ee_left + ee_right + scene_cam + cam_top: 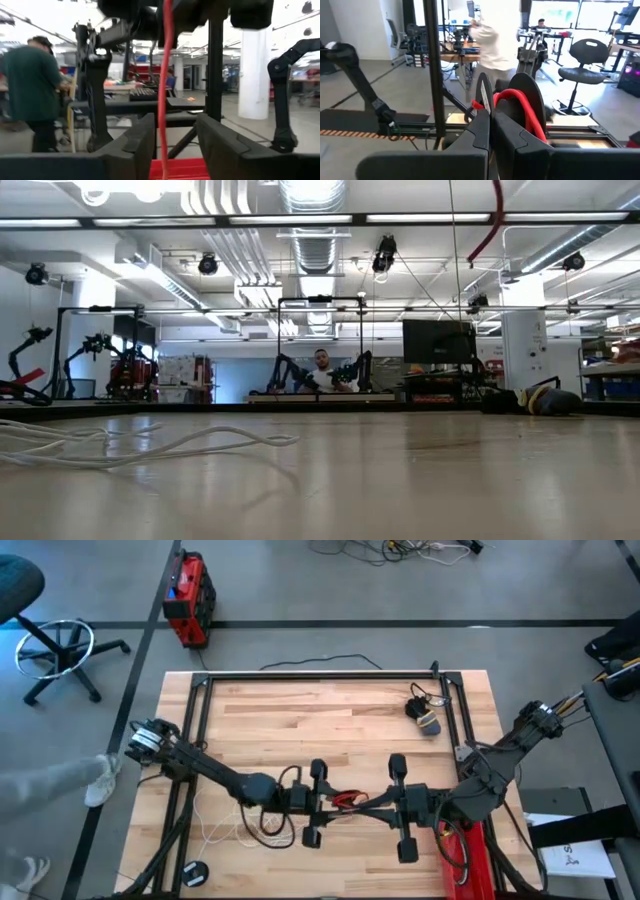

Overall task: Coil cords
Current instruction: Coil the red wire onto the spool

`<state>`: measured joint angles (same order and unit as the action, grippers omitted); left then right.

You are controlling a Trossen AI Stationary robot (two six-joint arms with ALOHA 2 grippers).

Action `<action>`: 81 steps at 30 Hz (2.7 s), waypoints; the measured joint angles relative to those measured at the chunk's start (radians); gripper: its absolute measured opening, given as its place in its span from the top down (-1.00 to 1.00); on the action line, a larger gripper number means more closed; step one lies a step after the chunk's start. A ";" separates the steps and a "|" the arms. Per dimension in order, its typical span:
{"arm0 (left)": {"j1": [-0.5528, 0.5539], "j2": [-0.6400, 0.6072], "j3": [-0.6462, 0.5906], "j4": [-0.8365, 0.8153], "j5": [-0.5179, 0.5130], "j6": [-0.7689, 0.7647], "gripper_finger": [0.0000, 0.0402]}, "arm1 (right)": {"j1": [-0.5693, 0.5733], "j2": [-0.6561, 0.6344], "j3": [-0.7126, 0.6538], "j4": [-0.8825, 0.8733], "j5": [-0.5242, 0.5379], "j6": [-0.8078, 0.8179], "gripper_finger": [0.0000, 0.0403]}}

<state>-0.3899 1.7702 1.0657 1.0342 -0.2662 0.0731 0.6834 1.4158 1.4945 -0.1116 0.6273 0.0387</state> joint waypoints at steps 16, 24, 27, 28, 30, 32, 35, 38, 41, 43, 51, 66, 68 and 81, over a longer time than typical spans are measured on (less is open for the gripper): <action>0.028 0.172 0.113 0.000 0.127 -0.094 0.35 | 0.001 0.000 0.001 -0.017 0.001 -0.006 1.00; 0.027 0.213 0.179 -0.125 0.127 -0.087 0.61 | 0.014 0.000 0.001 -0.019 0.001 -0.006 1.00; 0.027 0.213 0.174 -0.137 0.127 -0.084 0.65 | 0.021 0.000 0.001 -0.019 0.001 -0.006 1.00; 0.027 0.212 0.169 -0.135 0.123 -0.083 0.66 | 0.024 0.000 0.001 -0.019 0.001 -0.006 1.00; 0.027 0.210 0.162 -0.134 0.119 -0.082 0.66 | 0.028 0.000 0.001 -0.019 0.001 -0.006 1.00; 0.027 0.210 0.157 -0.137 0.119 -0.071 0.66 | 0.028 -0.001 0.001 -0.019 0.001 -0.006 1.00; 0.027 0.209 0.156 -0.148 0.118 -0.065 0.63 | 0.032 -0.002 0.001 -0.019 0.001 -0.008 1.00; 0.027 0.208 0.156 -0.174 0.118 -0.064 0.60 | 0.032 -0.004 0.001 -0.019 0.002 -0.010 1.00; 0.027 0.208 0.159 -0.179 0.117 -0.064 0.60 | 0.032 -0.005 0.002 -0.021 0.002 -0.011 1.00; 0.027 0.208 0.163 -0.177 0.117 -0.064 0.63 | 0.032 -0.005 0.002 -0.023 0.002 -0.011 1.00; 0.028 0.163 0.166 -0.328 0.093 -0.047 0.95 | 0.051 -0.040 0.001 -0.067 0.006 -0.013 1.00; -0.100 -0.241 0.163 -1.055 -0.145 -0.008 0.99 | 0.093 -0.149 0.003 -0.616 0.116 0.331 1.00; -0.120 -0.269 0.163 -1.077 -0.147 -0.014 0.99 | 0.093 -0.133 0.002 -0.656 0.111 0.359 1.00; -0.150 -0.292 0.255 -1.091 0.002 0.024 1.00 | 0.012 0.027 0.002 -0.666 -0.117 0.354 1.00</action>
<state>-0.5395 1.4783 1.3208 -0.0568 -0.2643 0.0971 0.6950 1.4428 1.4967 -0.7775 0.5102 0.3925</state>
